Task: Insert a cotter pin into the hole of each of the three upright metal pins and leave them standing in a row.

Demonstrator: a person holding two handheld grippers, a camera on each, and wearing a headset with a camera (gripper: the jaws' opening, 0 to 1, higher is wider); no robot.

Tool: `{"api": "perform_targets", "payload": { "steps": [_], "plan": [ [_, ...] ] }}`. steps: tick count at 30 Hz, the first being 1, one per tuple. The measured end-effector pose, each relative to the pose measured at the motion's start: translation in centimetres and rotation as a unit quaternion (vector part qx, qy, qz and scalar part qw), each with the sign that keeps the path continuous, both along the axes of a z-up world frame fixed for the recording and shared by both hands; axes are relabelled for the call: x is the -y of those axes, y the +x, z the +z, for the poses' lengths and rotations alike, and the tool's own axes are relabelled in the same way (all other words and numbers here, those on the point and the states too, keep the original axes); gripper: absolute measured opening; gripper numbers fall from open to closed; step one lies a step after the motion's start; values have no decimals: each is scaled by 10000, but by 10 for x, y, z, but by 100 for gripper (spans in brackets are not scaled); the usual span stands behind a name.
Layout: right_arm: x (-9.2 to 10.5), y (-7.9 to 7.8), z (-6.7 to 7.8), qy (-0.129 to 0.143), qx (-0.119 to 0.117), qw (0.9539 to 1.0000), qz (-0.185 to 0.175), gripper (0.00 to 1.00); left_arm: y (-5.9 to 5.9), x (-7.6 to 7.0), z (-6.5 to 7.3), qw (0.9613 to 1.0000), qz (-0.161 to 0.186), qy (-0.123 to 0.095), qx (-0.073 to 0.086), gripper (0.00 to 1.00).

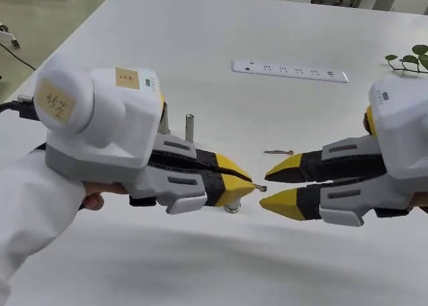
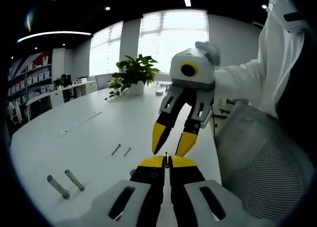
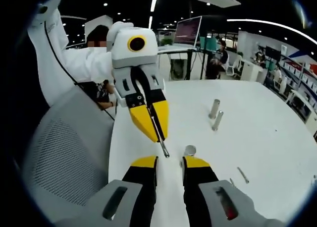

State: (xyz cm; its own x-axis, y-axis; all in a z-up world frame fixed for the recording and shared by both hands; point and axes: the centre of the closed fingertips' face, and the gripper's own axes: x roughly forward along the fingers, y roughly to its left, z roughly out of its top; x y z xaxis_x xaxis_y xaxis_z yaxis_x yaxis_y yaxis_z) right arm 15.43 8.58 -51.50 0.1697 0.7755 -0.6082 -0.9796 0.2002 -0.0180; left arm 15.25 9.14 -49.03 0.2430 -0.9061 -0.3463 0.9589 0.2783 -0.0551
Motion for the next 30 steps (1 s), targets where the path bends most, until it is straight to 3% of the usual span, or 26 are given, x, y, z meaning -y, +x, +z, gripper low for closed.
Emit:
{"api": "perform_targets", "payload": {
  "steps": [18, 30],
  "plan": [
    [-6, -13, -2, 162, -407, 9989, 155, 0, -9, 3, 0, 9993, -307, 84, 217, 0],
    [-3, -17, 0, 41, -388, 9984, 403, 0, -14, 3, -11, 9979, -461, 378, 262, 0]
  ]
}}
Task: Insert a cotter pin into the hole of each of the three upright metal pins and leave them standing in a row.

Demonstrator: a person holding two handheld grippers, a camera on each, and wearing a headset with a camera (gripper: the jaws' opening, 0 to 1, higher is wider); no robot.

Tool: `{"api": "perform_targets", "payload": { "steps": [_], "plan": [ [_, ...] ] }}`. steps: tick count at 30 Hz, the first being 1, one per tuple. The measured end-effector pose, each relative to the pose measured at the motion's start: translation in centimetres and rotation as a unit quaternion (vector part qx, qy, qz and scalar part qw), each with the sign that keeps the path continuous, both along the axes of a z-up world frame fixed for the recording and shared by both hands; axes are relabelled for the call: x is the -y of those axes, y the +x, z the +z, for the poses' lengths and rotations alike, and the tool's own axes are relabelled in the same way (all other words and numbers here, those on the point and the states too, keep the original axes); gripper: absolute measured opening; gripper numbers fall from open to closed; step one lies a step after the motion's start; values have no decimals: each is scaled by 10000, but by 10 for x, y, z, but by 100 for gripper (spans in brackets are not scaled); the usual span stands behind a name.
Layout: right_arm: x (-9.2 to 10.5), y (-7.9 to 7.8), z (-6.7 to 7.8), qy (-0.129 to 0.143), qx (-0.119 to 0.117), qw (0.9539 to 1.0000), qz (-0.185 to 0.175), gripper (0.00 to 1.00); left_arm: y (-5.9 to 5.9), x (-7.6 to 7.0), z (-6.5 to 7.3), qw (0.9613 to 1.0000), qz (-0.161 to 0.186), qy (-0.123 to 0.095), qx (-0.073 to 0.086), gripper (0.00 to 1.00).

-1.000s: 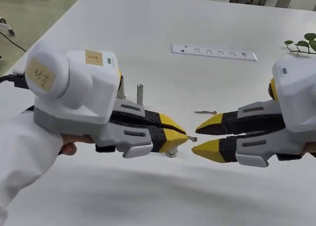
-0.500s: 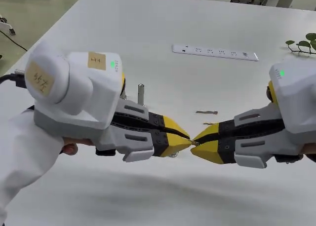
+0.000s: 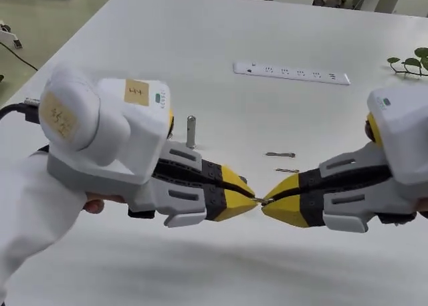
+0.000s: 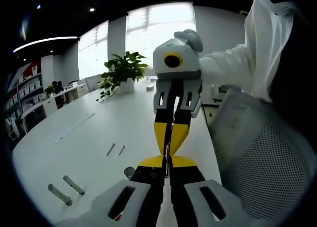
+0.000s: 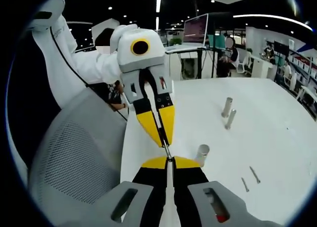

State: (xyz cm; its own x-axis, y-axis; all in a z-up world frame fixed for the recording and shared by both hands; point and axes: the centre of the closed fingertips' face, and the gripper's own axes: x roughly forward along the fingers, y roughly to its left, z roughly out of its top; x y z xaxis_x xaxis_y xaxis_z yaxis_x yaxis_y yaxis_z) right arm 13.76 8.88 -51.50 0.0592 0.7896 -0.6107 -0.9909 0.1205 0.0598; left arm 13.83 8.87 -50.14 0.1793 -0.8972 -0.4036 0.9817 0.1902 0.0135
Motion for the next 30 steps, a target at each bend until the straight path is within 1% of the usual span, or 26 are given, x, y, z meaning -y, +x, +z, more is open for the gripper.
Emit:
{"api": "perform_targets", "payload": {
  "steps": [3, 13, 19, 21, 23, 27, 29, 30],
  "plan": [
    [1, -3, 0, -91, 43, 9998, 156, 0, -2, 1, -1, 10000, -55, 43, 16, 0],
    [1, -10, -2, -268, 58, 9987, 430, 0, -8, 3, -6, 9993, -278, 260, 43, 0],
    [2, -11, -5, -343, 43, 9982, 487, 0, -10, 4, -6, 9989, -372, 302, 8, 0],
    [2, -12, -6, -370, 45, 9980, 510, 0, -10, 5, -6, 9987, -399, 318, -36, 0],
    [3, -13, -7, -378, 82, 9976, 569, 0, -11, 5, -7, 9985, -430, 342, -49, 0],
    [4, -11, -10, -352, -119, 9985, 392, 0, -11, 6, -9, 9985, -403, 333, -129, 0],
    [4, -11, -11, -337, -154, 9986, 366, 0, -11, 6, -10, 9986, -374, 329, -185, 0],
    [4, -11, -11, -334, -153, 9988, 334, 0, -10, 6, -10, 9986, -364, 338, -163, 0]
  ]
}}
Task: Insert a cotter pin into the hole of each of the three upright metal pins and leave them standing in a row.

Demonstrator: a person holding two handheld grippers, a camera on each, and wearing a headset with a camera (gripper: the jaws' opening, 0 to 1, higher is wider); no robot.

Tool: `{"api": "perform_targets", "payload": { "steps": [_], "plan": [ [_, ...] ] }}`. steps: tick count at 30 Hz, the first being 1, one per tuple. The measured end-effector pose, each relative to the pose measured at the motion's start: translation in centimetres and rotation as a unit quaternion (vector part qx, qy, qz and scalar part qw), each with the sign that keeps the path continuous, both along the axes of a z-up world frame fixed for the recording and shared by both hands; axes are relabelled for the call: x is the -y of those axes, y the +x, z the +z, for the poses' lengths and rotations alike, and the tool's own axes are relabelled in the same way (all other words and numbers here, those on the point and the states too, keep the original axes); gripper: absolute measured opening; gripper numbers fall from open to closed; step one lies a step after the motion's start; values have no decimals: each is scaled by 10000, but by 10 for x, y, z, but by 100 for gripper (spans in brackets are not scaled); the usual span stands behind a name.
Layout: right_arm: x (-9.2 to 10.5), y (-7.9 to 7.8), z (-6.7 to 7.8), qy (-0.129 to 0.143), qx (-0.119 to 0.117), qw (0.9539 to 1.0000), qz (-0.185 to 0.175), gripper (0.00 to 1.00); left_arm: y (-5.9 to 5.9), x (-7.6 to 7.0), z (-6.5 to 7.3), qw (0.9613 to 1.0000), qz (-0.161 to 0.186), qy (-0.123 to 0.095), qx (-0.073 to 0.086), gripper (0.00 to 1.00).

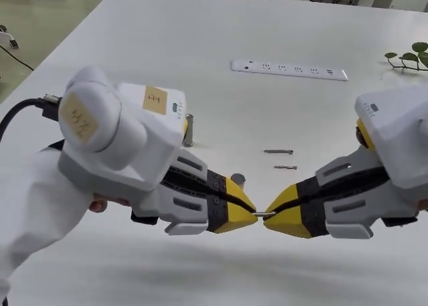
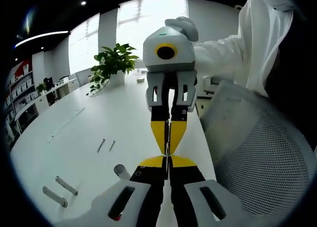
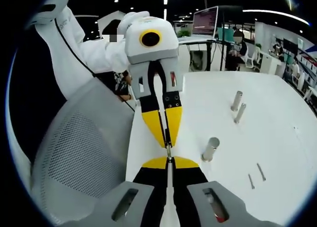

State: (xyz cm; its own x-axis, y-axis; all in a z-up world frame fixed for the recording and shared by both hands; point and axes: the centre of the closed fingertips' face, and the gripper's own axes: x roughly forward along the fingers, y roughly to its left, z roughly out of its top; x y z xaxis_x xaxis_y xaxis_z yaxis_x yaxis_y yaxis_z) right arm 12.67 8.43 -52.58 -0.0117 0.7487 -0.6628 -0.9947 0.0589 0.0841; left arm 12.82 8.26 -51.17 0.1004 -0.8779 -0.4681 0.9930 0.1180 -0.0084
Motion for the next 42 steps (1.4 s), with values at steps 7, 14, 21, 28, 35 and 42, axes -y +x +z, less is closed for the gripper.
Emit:
{"api": "perform_targets", "payload": {
  "steps": [7, 14, 21, 28, 35, 42],
  "plan": [
    [0, 0, -2, 43, -128, 9999, -66, 0, 1, 1, -2, 9995, 106, 23, -282, 0],
    [2, 5, -2, 158, -155, 9994, -257, 0, 8, -1, -3, 9997, 191, 32, -166, 1],
    [12, 23, -2, 260, -105, 9978, -606, 0, 29, -11, -4, 9988, 489, 40, -55, 5],
    [23, 39, -8, 239, -24, 9959, -872, 0, 53, -22, -9, 9958, 893, 152, 93, 11],
    [29, 52, -15, 239, -4, 9941, -1056, 0, 69, -24, -15, 9940, 1057, 237, 133, 14],
    [34, 61, -21, 221, -72, 9931, -1151, 0, 73, -22, -22, 9947, 986, 300, 51, 15]
  ]
}}
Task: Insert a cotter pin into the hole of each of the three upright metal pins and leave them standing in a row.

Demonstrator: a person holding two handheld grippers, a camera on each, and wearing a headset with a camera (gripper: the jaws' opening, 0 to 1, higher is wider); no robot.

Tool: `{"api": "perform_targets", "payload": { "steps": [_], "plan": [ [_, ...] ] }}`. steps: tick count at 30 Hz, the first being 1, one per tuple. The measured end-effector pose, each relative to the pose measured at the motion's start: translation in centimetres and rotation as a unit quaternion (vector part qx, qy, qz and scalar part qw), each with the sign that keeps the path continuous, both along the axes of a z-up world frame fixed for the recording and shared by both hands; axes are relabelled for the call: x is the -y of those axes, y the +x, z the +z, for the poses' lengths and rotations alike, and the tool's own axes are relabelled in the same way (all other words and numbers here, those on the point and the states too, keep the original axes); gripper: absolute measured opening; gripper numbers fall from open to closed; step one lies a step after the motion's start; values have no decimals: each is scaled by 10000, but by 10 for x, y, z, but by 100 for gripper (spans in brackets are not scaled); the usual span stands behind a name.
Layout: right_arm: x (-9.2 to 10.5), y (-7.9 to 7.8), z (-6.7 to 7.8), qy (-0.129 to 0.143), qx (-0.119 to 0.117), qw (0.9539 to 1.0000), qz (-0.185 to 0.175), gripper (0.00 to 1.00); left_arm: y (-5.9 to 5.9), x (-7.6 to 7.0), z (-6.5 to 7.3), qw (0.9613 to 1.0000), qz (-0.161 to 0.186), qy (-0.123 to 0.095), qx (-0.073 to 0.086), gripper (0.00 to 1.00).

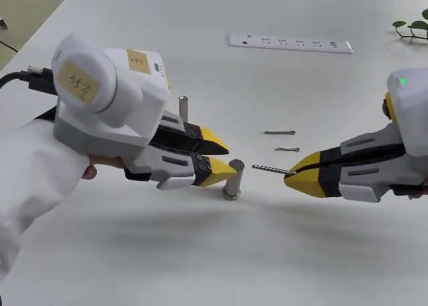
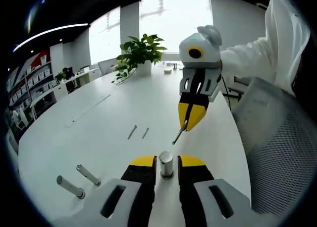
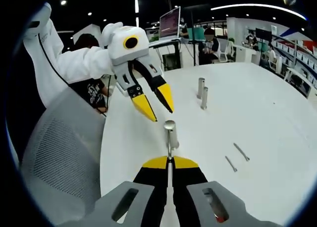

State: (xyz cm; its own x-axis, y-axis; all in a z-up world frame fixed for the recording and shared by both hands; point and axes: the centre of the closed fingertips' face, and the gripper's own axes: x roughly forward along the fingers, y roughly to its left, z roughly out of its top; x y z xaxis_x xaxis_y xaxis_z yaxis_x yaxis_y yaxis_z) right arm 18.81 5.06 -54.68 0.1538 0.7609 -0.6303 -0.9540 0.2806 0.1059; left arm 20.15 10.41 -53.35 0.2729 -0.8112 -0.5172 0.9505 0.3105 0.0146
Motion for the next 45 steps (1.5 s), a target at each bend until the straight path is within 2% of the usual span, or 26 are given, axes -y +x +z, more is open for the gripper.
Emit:
{"api": "perform_targets", "payload": {
  "steps": [12, 22, 30, 36, 45],
  "plan": [
    [-4, 4, -8, -9, -99, 9999, 56, 0, 4, 7, -10, 9998, -151, 129, -45, 16],
    [-6, 2, -13, -30, -188, 9998, 112, 0, 4, 13, -14, 9990, -382, 226, -82, 11],
    [-9, 4, -12, -33, -163, 9997, 189, 0, 4, 13, -15, 9988, -401, 242, -124, 10],
    [-14, 7, -14, -65, -135, 9996, 253, 0, 4, 12, -14, 9987, -432, 258, -59, 10],
    [-23, 11, -18, -86, -111, 9992, 368, 0, 4, 13, -14, 9987, -430, 261, -57, 10]
  ]
}}
